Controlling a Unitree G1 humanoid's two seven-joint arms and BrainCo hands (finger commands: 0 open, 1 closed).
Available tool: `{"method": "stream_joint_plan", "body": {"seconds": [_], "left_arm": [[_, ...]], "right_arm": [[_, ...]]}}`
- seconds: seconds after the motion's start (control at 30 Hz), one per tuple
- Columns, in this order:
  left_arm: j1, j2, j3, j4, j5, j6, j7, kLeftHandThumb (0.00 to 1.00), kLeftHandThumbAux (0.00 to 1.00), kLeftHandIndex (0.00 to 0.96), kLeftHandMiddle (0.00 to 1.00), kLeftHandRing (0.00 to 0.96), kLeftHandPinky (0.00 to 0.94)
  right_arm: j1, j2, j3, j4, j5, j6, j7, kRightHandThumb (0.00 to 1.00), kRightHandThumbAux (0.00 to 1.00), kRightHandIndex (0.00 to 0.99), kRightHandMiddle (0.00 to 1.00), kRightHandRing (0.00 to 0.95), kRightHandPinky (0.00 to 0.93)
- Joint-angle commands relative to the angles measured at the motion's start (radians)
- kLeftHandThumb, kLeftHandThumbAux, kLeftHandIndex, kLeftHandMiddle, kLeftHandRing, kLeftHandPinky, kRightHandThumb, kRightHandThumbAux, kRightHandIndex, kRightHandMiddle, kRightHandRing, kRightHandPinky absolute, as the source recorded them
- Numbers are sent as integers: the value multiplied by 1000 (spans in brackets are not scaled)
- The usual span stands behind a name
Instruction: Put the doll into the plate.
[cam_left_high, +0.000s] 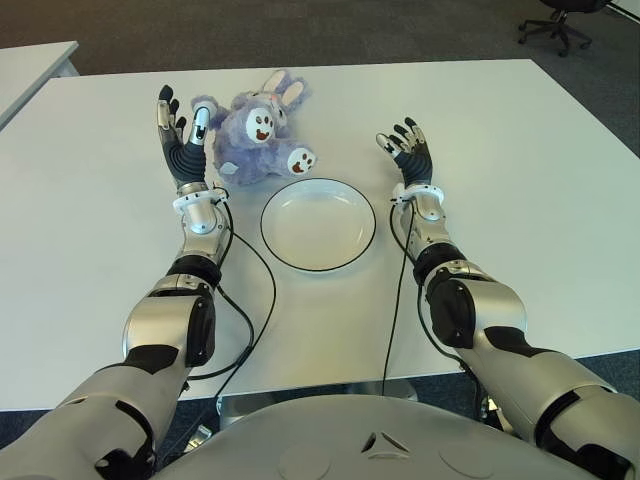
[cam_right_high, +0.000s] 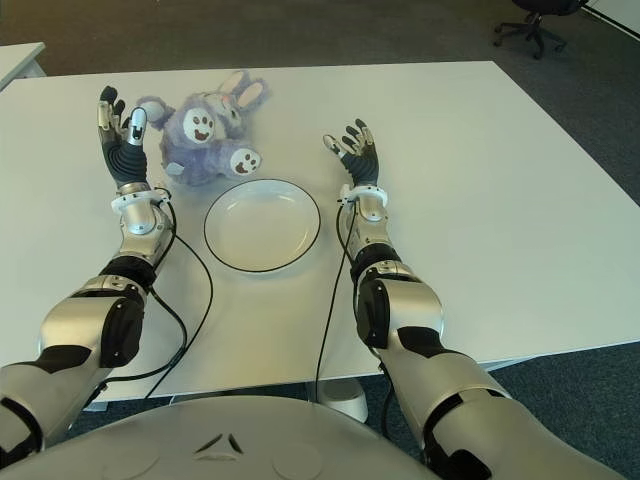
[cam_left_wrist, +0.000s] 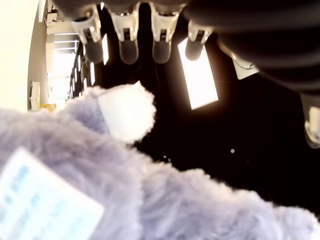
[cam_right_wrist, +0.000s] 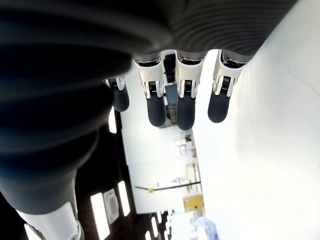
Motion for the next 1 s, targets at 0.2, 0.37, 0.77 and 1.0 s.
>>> {"method": "stream_joint_plan", "body": {"seconds": [0.2,0.37,0.77,1.0], "left_arm": [[225,5,-59,90,84,-14,49,0,356,0,5,11,28],[223,16,-75,90,89,-33,42,41,359,0,8,12,15],[199,53,-177,94,251,-17,252,160,376,0,0,0,20],[194,71,-240,102,323,41,338,192,369,0,0,0,15]], "right_arm": [[142,23,-15,93,10,88,-6,150,733,59,132,126,147],[141,24,-16,93,11,88,-6,149,729,62,135,128,150],[141,25,-19,93,14,89,-5,141,723,64,134,129,158],[141,25,-19,93,13,88,-7,131,726,71,145,138,156]]}}
